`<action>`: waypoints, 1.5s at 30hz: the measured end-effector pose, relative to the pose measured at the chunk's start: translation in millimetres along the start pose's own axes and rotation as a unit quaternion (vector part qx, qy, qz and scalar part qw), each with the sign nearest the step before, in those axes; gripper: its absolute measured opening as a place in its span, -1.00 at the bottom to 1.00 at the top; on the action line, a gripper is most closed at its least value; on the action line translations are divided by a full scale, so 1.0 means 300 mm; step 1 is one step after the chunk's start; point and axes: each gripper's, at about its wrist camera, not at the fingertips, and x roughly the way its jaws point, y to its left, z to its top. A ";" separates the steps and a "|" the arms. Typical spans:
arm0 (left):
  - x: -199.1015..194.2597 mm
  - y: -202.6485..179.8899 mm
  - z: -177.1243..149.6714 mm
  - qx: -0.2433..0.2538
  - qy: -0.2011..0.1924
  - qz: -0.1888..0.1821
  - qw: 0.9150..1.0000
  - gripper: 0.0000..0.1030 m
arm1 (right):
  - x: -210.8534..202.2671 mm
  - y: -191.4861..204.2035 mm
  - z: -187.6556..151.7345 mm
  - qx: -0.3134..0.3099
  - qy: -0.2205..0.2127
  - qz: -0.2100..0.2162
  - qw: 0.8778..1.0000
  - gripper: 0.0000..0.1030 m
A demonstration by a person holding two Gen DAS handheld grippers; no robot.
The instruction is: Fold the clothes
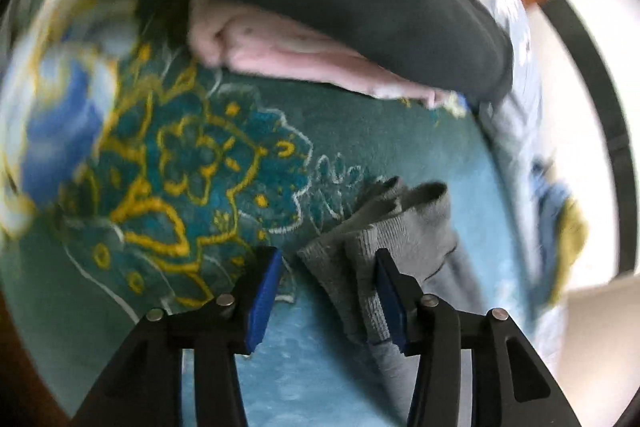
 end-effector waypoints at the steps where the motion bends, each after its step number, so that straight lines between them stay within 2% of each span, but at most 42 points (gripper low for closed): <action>1: 0.001 0.003 -0.001 -0.005 0.000 -0.008 1.000 -0.01 | -0.001 -0.003 -0.002 0.001 0.000 0.001 1.000 0.17; 3: 0.002 0.008 -0.004 -0.014 0.000 -0.022 1.000 -0.15 | -0.003 -0.010 -0.004 0.005 -0.001 0.002 1.000 0.17; 4: 0.003 0.010 -0.006 -0.018 0.000 -0.030 0.999 -0.48 | -0.003 -0.015 -0.004 0.007 -0.002 0.004 1.000 0.17; 5: 0.004 0.012 -0.008 -0.022 -0.001 -0.037 0.999 -0.66 | -0.003 -0.018 -0.004 0.010 -0.002 0.005 1.000 0.17; 6: 0.001 0.000 -0.008 -0.019 -0.003 -0.040 0.999 -0.70 | -0.002 -0.021 -0.003 0.012 -0.002 0.007 1.000 0.17; 8: -0.012 -0.031 -0.002 -0.016 -0.004 -0.053 0.998 -0.74 | -0.006 -0.022 -0.003 0.014 -0.004 0.011 1.000 0.17; 12: -0.106 -0.157 0.016 0.030 -0.003 -0.073 0.997 -0.74 | -0.025 -0.019 -0.003 0.012 -0.009 0.022 1.000 0.17; 16: -0.187 -0.339 0.006 0.107 0.001 -0.081 0.991 -0.74 | -0.052 -0.019 -0.003 0.016 -0.018 0.030 0.999 0.17; 20: -0.243 -0.556 -0.027 0.182 0.014 -0.085 0.979 -0.74 | -0.079 -0.001 -0.017 0.018 -0.028 0.047 0.998 0.17; 22: -0.271 -0.674 -0.061 0.225 0.026 -0.091 0.970 -0.74 | -0.088 0.012 -0.029 0.014 -0.033 0.054 0.998 0.17; 25: -0.327 -0.826 -0.159 0.268 0.039 -0.097 0.958 -0.74 | -0.087 0.021 -0.053 0.013 -0.037 0.060 0.997 0.17; 28: -0.303 -0.987 -0.326 0.306 0.052 -0.096 0.946 -0.74 | -0.070 0.007 -0.074 0.035 -0.033 0.069 0.996 0.17; 30: -0.256 -1.046 -0.434 0.321 0.065 -0.095 0.940 -0.75 | -0.060 -0.001 -0.078 0.049 -0.032 0.077 0.995 0.17; 32: -0.161 -1.091 -0.568 0.331 0.096 -0.098 0.934 -0.74 | -0.060 -0.005 -0.072 0.052 -0.032 0.077 0.995 0.17; 33: -0.092 -1.104 -0.654 0.335 0.123 -0.092 0.930 -0.74 | -0.063 -0.007 -0.068 0.051 -0.032 0.076 0.995 0.17; 35: -0.039 -1.114 -0.784 0.342 0.162 -0.083 0.922 -0.75 | -0.073 -0.016 -0.060 0.048 -0.034 0.070 0.996 0.17; 38: 0.068 -1.124 -0.968 0.369 0.199 -0.055 0.906 -0.74 | -0.084 -0.045 -0.054 0.045 -0.035 0.056 0.997 0.17; 43: 0.163 -1.094 -1.199 0.424 0.232 -0.011 0.876 -0.74 | -0.074 -0.094 -0.065 0.054 -0.026 0.044 0.997 0.17; 45: 0.183 -1.075 -1.253 0.440 0.252 -0.010 0.862 -0.72 | -0.065 -0.099 -0.069 0.056 -0.021 0.043 0.997 0.17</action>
